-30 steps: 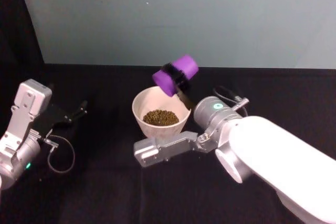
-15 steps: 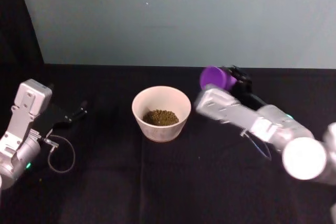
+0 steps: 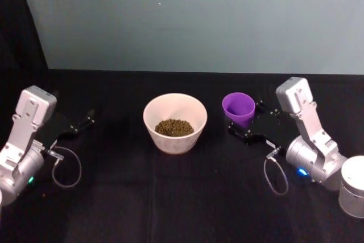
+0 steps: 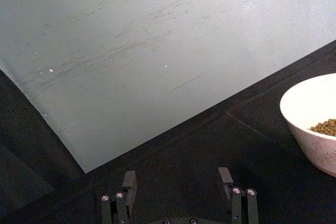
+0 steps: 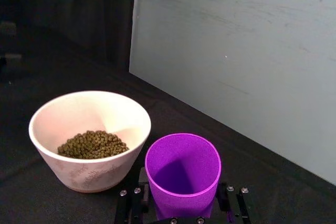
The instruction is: Pick up the cup and pour the mung beans from the cup into the bowl.
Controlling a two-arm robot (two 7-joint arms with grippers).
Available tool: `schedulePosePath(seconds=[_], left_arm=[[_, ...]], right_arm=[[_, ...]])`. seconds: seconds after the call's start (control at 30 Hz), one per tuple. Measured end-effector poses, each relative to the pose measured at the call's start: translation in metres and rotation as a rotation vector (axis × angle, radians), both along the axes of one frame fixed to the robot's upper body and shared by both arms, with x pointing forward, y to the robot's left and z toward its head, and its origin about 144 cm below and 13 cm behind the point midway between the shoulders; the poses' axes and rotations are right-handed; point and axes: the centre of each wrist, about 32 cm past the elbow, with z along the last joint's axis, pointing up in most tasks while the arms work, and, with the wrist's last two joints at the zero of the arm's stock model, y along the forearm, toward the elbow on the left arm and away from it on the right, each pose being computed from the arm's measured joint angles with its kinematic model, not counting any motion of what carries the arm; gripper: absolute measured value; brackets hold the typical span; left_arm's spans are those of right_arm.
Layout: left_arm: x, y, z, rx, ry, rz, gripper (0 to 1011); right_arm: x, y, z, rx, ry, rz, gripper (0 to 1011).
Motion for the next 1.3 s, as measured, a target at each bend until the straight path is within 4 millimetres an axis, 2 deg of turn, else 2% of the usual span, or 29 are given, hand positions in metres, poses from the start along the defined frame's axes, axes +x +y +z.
schedulePosePath(seconds=[0.6, 1.3], left_arm=[[0.0, 0.0, 0.0, 0.0, 0.0, 0.0, 1012], [0.0, 0.0, 0.0, 0.0, 0.0, 0.0, 1012]], right_arm=[[0.001, 0.001, -0.017, 0.191, 0.056, -0.034, 724], [0.001, 0.002, -0.029, 0.242, 0.087, -0.017, 724]])
